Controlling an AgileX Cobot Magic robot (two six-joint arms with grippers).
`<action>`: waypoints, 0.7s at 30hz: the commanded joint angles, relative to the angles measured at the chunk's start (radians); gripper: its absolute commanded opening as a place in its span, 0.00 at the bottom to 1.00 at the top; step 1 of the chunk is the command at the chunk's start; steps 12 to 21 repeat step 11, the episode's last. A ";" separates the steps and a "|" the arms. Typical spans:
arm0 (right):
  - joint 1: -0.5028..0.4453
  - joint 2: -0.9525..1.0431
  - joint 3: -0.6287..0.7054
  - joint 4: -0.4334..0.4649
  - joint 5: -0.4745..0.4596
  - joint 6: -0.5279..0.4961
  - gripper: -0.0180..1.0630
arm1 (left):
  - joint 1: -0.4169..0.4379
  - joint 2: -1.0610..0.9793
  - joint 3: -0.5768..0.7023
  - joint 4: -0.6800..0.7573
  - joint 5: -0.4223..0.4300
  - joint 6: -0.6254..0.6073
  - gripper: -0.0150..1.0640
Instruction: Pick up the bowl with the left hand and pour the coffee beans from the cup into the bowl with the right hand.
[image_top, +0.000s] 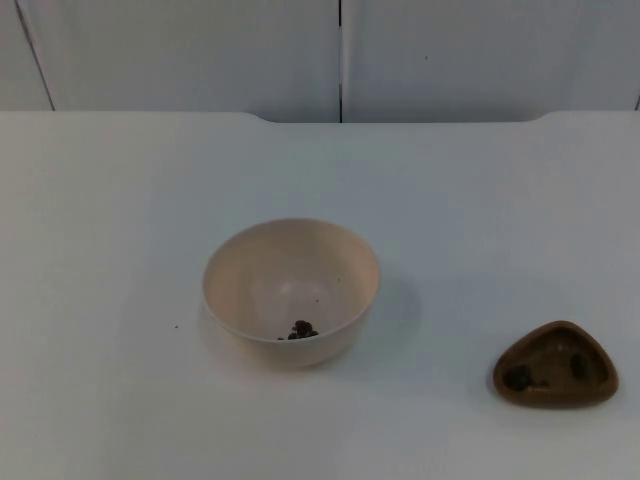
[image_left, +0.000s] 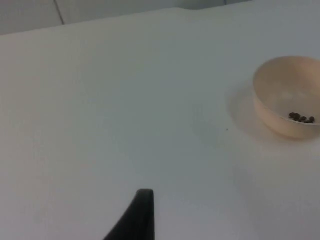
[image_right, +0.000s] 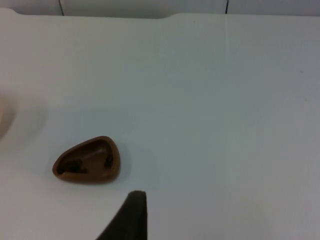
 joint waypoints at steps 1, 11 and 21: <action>-0.006 -0.005 0.003 0.001 -0.007 0.002 0.99 | 0.045 -0.003 0.005 -0.007 -0.008 0.002 0.99; -0.006 -0.005 0.003 0.001 -0.007 0.002 0.99 | 0.214 -0.003 0.005 -0.007 -0.008 0.002 0.99; -0.006 -0.005 0.003 0.001 -0.007 0.002 0.99 | 0.214 -0.003 0.005 -0.007 -0.008 0.002 0.99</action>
